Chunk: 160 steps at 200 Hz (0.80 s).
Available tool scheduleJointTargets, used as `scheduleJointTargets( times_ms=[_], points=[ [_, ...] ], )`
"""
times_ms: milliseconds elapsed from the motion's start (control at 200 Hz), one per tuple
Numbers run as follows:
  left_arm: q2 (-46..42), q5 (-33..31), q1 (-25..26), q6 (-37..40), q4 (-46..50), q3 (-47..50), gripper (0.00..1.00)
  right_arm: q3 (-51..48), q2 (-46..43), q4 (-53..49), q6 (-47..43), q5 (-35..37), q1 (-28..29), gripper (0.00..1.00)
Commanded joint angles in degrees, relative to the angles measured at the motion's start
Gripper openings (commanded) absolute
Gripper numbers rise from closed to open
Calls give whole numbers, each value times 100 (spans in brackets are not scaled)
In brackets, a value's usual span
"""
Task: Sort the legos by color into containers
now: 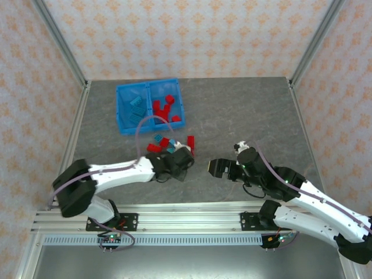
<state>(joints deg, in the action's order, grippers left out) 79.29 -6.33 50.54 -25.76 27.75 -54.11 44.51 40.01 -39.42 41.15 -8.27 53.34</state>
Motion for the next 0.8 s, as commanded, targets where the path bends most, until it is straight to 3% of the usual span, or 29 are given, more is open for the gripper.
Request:
scheduleJointTargets(
  times_ms=[0, 190, 375, 536, 676, 796],
  points=[
    [-534, -653, -758, 419, 566, -664, 26, -16, 5, 319, 11, -18, 36, 100],
    [-473, -865, -2485, 843, 609, -1637, 27, -103, 75, 512, 14, -40, 36, 100],
    [588, -565, -3776, 835, 334, -2446, 27, -132, 184, 611, -96, 16, 36, 99],
    [2088, -221, -4322, 678, 536, -3690, 27, 60, 428, 525, -291, 99, 35, 99],
    [3390, -815, -4442, 637, 1057, -5007, 29, 218, 637, 416, -425, 155, 36, 99],
    [4061, -1336, -4489, 701, 1286, -5721, 38, 253, 749, 376, -473, 207, 36, 99]
  ],
)
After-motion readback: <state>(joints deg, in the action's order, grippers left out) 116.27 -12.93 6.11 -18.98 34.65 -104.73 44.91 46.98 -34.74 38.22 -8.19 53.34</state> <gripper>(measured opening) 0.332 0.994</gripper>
